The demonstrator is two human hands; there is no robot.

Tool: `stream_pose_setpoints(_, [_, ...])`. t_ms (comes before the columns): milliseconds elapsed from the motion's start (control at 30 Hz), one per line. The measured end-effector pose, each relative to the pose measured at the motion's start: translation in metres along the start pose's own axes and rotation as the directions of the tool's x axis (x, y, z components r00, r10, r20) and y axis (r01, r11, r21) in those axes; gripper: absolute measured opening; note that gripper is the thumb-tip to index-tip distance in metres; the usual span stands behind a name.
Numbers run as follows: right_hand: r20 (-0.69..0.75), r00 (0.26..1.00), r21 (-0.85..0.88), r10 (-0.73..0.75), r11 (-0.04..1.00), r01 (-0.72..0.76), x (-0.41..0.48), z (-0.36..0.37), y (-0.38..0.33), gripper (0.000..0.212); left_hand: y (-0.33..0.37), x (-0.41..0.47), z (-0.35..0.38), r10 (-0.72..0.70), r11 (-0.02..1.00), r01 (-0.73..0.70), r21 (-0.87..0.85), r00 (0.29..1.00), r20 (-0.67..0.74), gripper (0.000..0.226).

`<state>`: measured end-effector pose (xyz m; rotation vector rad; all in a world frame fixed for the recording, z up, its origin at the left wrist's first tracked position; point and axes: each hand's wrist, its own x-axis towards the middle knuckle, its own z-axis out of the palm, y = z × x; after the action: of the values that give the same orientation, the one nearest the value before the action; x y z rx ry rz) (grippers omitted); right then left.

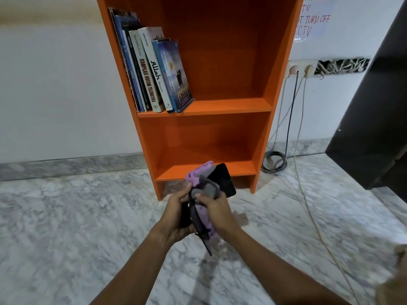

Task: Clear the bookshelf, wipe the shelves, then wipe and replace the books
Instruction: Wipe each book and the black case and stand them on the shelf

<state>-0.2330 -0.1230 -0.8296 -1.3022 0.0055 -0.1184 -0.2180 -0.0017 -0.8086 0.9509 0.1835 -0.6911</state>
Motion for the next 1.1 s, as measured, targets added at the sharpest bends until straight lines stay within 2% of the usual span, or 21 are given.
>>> stream_pose_setpoints(33, [0.045, 0.999, 0.011, 0.03, 0.999, -0.03, -0.003, 0.011, -0.003, 0.029, 0.0, 0.001, -0.002, 0.022, 1.0, -0.022, -0.021, 1.0, 0.007, 0.045])
stream_pose_setpoints(133, [0.153, 0.988, -0.107, 0.004, 0.994, 0.012, -0.009, 0.013, 0.003, 0.037, 0.001, 0.0, -0.008, 0.066, 0.997, -0.065, -0.034, 0.997, 0.034, 0.045])
stream_pose_setpoints(233, [0.119, 0.992, -0.252, -0.041, 0.965, 0.07, -0.006, -0.009, 0.011, 0.036, -0.002, 0.0, -0.007, 0.062, 0.998, -0.062, 0.003, 0.998, 0.033, 0.056])
stream_pose_setpoints(300, [0.078, 0.997, -0.369, 0.016, 0.929, 0.014, -0.008, -0.018, 0.012, 0.031, -0.005, 0.002, -0.006, 0.04, 0.999, -0.04, 0.006, 0.999, 0.012, 0.065])
stream_pose_setpoints(367, [0.073, 0.994, -0.584, 0.08, 0.812, -0.023, -0.003, -0.031, 0.017, 0.027, -0.007, 0.006, -0.008, 0.015, 1.0, -0.014, -0.023, 1.0, 0.023, 0.066])
stream_pose_setpoints(433, [0.023, 0.993, -0.798, 0.116, 0.6, -0.051, 0.003, -0.048, 0.019, 0.027, -0.007, 0.009, -0.01, 0.006, 0.999, -0.003, -0.037, 0.998, 0.066, 0.058])
stream_pose_setpoints(467, [-0.024, 0.994, -0.844, 0.106, 0.531, -0.077, 0.005, -0.055, 0.018, 0.021, -0.004, 0.01, -0.01, 0.006, 0.999, -0.003, -0.042, 0.997, 0.078, 0.055])
stream_pose_setpoints(500, [-0.065, 0.996, -0.85, 0.058, 0.519, -0.086, 0.007, -0.061, 0.016, 0.022, 0.0, 0.01, -0.009, 0.004, 0.999, 0.0, -0.049, 0.997, 0.082, 0.055])
stream_pose_setpoints(567, [-0.148, 0.987, -0.762, -0.069, 0.644, -0.069, 0.008, -0.065, 0.01, 0.033, 0.007, 0.009, -0.004, 0.012, 0.999, -0.009, -0.051, 0.999, 0.052, 0.053])
stream_pose_setpoints(600, [-0.149, 0.976, -0.709, -0.158, 0.706, 0.006, 0.009, -0.062, 0.006, 0.032, 0.01, 0.007, -0.002, 0.02, 0.999, -0.018, -0.044, 0.999, 0.033, 0.054])
stream_pose_setpoints(633, [-0.111, 0.956, -0.683, -0.271, 0.72, 0.125, 0.01, -0.059, 0.003, 0.029, 0.011, 0.007, -0.001, 0.013, 1.0, -0.013, -0.022, 1.0, 0.021, 0.058])
stream_pose_setpoints(667, [-0.058, 0.928, -0.687, -0.368, 0.689, 0.23, 0.013, -0.053, -0.003, 0.03, 0.012, 0.008, -0.001, -0.008, 1.0, 0.008, 0.012, 1.0, 0.003, 0.063])
stream_pose_setpoints(733, [0.056, 0.886, -0.738, -0.461, 0.578, 0.348, 0.022, -0.044, -0.013, 0.046, 0.009, 0.008, 0.001, -0.064, 0.996, 0.063, 0.064, 0.998, 0.008, 0.067])
stream_pose_setpoints(767, [0.121, 0.862, -0.784, -0.492, 0.485, 0.387, 0.028, -0.044, -0.017, 0.054, 0.005, 0.009, 0.004, -0.079, 0.995, 0.077, 0.067, 0.996, 0.029, 0.066])
stream_pose_setpoints(800, [0.188, 0.831, -0.843, -0.524, 0.347, 0.41, 0.033, -0.046, -0.018, 0.06, 0.002, 0.009, 0.006, -0.086, 0.995, 0.082, 0.057, 0.994, 0.06, 0.063])
stream_pose_setpoints(867, [0.345, 0.77, -0.919, -0.538, -0.025, 0.394, 0.039, -0.061, -0.013, 0.071, -0.003, 0.008, 0.011, -0.096, 0.995, 0.094, 0.02, 0.988, 0.118, 0.058])
stream_pose_setpoints(900, [0.396, 0.763, -0.916, -0.511, -0.156, 0.371, 0.039, -0.07, -0.007, 0.077, -0.004, 0.006, 0.013, -0.103, 0.995, 0.104, 0.0, 0.987, 0.126, 0.056])
stream_pose_setpoints(933, [0.412, 0.768, -0.911, -0.489, -0.217, 0.351, 0.038, -0.079, 0.0, 0.082, -0.005, 0.005, 0.016, -0.107, 0.994, 0.109, -0.006, 0.987, 0.122, 0.054])
stream_pose_setpoints(967, [0.403, 0.777, -0.915, -0.484, -0.211, 0.343, 0.036, -0.086, 0.008, 0.086, -0.004, 0.004, 0.017, -0.111, 0.993, 0.114, -0.017, 0.989, 0.1, 0.054])
stream_pose_setpoints(1000, [0.374, 0.782, -0.926, -0.498, -0.15, 0.347, 0.034, -0.091, 0.015, 0.089, -0.003, 0.004, 0.017, -0.118, 0.992, 0.121, -0.036, 0.99, 0.079, 0.054])
stream_pose_setpoints(1100, [0.169, 0.839, -0.917, -0.516, 0.229, 0.326, 0.026, -0.1, 0.027, 0.09, 0.0, 0.004, 0.015, -0.109, 0.988, 0.114, -0.103, 0.993, 0.051, 0.055])
